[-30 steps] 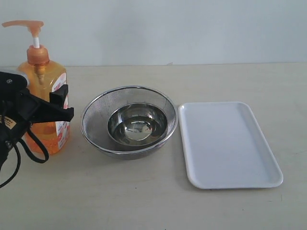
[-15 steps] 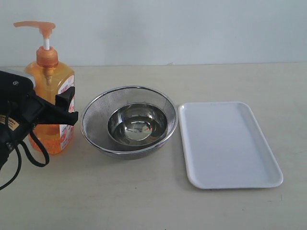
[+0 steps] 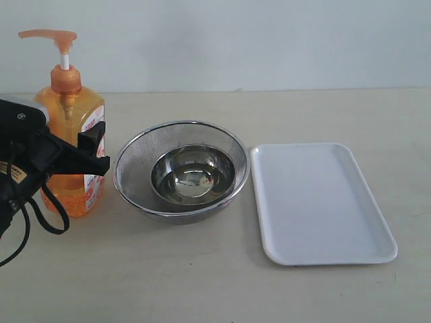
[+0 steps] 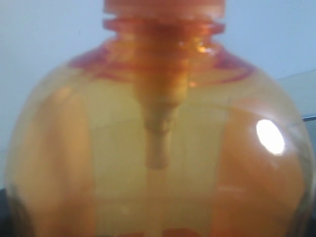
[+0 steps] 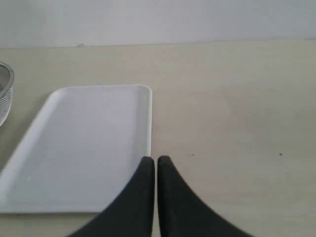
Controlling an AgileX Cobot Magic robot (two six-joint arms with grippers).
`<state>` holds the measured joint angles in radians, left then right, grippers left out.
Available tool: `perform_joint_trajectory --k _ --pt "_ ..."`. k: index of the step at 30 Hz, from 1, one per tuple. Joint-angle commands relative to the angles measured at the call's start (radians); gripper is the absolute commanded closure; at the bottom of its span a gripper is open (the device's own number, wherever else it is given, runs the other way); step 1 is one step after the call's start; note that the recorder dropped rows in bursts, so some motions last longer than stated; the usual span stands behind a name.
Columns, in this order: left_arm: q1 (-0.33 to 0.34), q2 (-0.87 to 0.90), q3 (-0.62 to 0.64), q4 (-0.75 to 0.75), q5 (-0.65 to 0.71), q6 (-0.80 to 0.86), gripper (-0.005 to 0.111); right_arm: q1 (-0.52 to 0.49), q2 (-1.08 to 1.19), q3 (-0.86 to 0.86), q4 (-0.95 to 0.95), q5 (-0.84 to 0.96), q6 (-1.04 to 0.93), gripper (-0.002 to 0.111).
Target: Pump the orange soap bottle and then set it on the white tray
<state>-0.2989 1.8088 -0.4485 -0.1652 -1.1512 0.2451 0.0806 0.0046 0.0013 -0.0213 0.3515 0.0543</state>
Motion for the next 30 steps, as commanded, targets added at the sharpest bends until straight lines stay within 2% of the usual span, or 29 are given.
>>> perform_joint_trajectory --k 1,6,13,18,23,26,28,30 --pt "0.0 -0.019 -0.003 0.005 -0.04 -0.009 0.102 -0.001 -0.005 -0.001 -0.042 -0.143 -0.063 0.108" --pt "0.0 -0.019 -0.005 0.005 -0.043 -0.002 0.102 -0.001 -0.005 -0.001 0.055 -0.425 0.005 0.108" --pt "0.0 -0.019 -0.005 0.005 -0.037 0.002 0.102 -0.001 -0.005 -0.001 0.06 -0.756 0.027 0.108" --pt "0.0 -0.019 -0.005 0.005 -0.037 0.007 0.102 -0.001 -0.005 -0.001 0.042 -0.893 0.376 0.108" --pt "0.0 -0.017 -0.005 0.005 -0.029 0.035 0.102 -0.001 0.078 -0.139 -0.344 -0.779 0.592 0.108" --pt "0.0 -0.017 -0.007 0.005 -0.03 0.035 0.102 -0.001 0.191 -0.241 -0.472 -0.779 0.799 0.108" --pt "0.0 -0.017 -0.007 0.008 -0.03 0.051 0.102 -0.001 0.283 -0.324 -0.634 -0.779 0.914 0.108" --pt "0.0 -0.017 -0.007 0.008 -0.029 0.078 0.102 -0.001 0.397 -0.411 -0.88 -0.792 1.104 0.108"
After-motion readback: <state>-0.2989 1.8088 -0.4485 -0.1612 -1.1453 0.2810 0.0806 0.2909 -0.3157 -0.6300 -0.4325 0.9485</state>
